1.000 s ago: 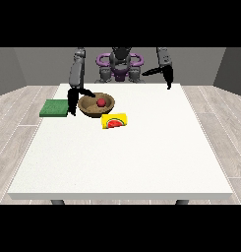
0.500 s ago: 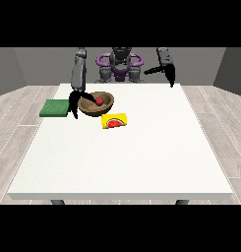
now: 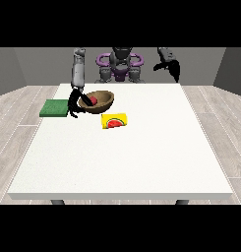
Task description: Pick the cup and pour the ball into the bowl, then pick the bowl and place it on the pad
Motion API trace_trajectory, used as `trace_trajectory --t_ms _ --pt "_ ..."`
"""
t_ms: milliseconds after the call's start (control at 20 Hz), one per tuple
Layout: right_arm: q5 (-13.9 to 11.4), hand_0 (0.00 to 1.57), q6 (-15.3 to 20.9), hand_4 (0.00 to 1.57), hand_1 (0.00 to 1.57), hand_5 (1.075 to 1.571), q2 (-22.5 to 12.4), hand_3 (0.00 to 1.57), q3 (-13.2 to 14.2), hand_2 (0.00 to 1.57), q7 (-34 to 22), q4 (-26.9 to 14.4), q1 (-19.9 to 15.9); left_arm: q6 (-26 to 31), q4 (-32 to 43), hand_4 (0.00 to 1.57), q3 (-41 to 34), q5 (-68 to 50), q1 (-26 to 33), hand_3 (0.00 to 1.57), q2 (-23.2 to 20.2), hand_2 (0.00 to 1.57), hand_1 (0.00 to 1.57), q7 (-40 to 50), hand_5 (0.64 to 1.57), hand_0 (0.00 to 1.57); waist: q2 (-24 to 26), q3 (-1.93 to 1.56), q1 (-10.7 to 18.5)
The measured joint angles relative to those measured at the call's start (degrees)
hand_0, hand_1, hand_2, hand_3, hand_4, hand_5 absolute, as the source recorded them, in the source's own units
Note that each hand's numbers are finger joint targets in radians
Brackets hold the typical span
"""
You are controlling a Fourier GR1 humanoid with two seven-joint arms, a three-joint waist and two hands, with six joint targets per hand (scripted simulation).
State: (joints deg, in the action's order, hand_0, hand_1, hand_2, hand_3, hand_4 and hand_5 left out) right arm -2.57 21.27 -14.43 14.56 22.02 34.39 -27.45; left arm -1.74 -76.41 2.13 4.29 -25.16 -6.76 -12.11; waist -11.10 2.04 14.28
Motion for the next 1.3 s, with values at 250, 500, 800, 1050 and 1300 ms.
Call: trace_trajectory --t_ms 250,500,800,1050,1300 --pt "-4.22 1.57 2.50 0.82 1.57 1.564 0.61 0.97 -4.81 1.57 -15.02 -0.17 -1.87 1.01 5.96 0.99 -3.63 -1.91 3.04 0.00 -1.58 0.00 0.00 -1.97 1.419 0.00 6.20 -1.28 -3.98" --pt "-6.55 1.57 -0.77 0.82 1.57 1.568 -1.02 0.78 -8.55 1.57 -29.65 2.38 -6.63 0.98 11.77 1.01 -7.00 -3.06 6.18 0.00 -3.04 0.00 0.00 -2.88 1.407 0.00 13.09 -1.75 -9.91" --pt "-4.77 1.57 -5.35 0.79 1.57 1.570 -3.91 0.75 -7.30 1.57 -34.21 6.36 -6.08 1.02 12.10 1.02 -8.54 -3.36 8.53 0.00 -3.87 0.00 0.00 -4.26 1.424 0.00 13.83 -1.96 -12.60" --pt "-2.88 1.57 -9.28 0.79 1.57 1.570 -7.83 0.68 -4.77 1.57 -34.29 8.46 -5.54 1.50 11.78 1.15 -9.49 -3.78 8.19 0.00 -4.33 0.00 0.00 -5.66 1.463 0.00 11.14 -2.02 -12.74" --pt "-1.78 1.57 -12.91 0.92 1.57 1.571 -13.79 0.00 -1.73 1.57 -30.27 7.30 -3.60 5.78 10.24 1.32 -13.16 -7.55 6.91 0.00 -8.71 0.00 0.00 -5.03 1.546 0.00 8.44 -2.03 -11.25"
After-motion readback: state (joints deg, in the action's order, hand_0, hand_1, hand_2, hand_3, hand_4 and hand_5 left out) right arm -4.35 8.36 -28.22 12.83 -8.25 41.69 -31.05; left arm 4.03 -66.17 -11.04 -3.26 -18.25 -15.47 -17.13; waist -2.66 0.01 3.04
